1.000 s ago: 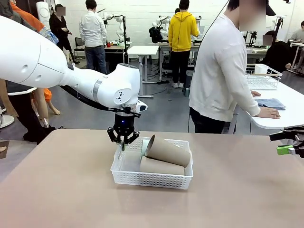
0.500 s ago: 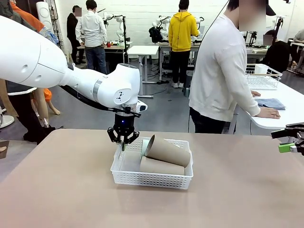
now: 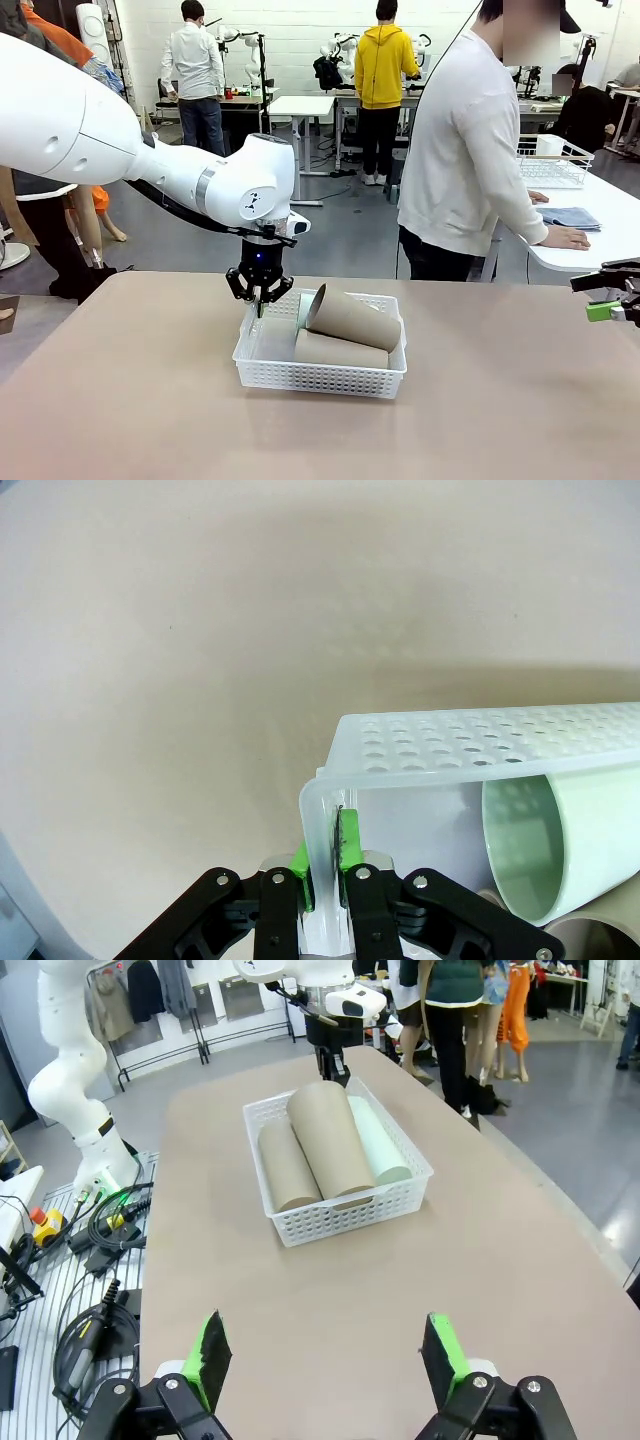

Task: Clean and organize the cups into the basket.
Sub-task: Move the Organizing basket back to the left side of the table.

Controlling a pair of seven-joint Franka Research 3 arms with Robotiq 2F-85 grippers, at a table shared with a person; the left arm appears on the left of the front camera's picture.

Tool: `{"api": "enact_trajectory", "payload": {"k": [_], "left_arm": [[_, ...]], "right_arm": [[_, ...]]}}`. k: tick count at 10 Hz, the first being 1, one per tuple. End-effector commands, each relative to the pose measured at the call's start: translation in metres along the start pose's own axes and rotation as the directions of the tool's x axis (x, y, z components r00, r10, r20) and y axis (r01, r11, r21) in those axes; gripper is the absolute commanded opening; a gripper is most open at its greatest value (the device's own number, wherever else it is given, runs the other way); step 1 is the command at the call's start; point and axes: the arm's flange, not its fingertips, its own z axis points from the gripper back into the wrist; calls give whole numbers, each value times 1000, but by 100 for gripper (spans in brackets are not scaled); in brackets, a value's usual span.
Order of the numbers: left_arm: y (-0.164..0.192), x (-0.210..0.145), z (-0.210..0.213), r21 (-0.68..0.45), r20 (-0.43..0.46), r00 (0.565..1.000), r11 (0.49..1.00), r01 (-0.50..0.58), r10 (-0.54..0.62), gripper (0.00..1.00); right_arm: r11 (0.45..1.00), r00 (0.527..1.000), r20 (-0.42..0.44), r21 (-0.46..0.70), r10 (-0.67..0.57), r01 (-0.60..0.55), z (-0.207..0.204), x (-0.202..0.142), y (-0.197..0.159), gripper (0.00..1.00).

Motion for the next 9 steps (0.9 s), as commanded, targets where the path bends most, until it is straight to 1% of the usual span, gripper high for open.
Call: {"api": "enact_trajectory", "payload": {"k": [1, 7, 8, 9], "left_arm": [[1, 0, 1, 10, 8, 1000, 1000, 3, -3, 0], [1, 0, 1, 10, 8, 1000, 1000, 3, -3, 0], [1, 0, 1, 10, 8, 1000, 1000, 3, -3, 0], [1, 0, 1, 10, 8, 1000, 1000, 3, -3, 0]], "right_arm": [[1000, 1000, 6, 2, 4, -4, 0, 1, 2, 100], [1000, 1000, 0, 0, 0, 0, 0, 0, 0, 100], [970, 971, 17, 58, -237, 236, 27, -5, 6, 100], [865, 872, 14, 134, -489, 483, 49, -11, 10, 100]]}}
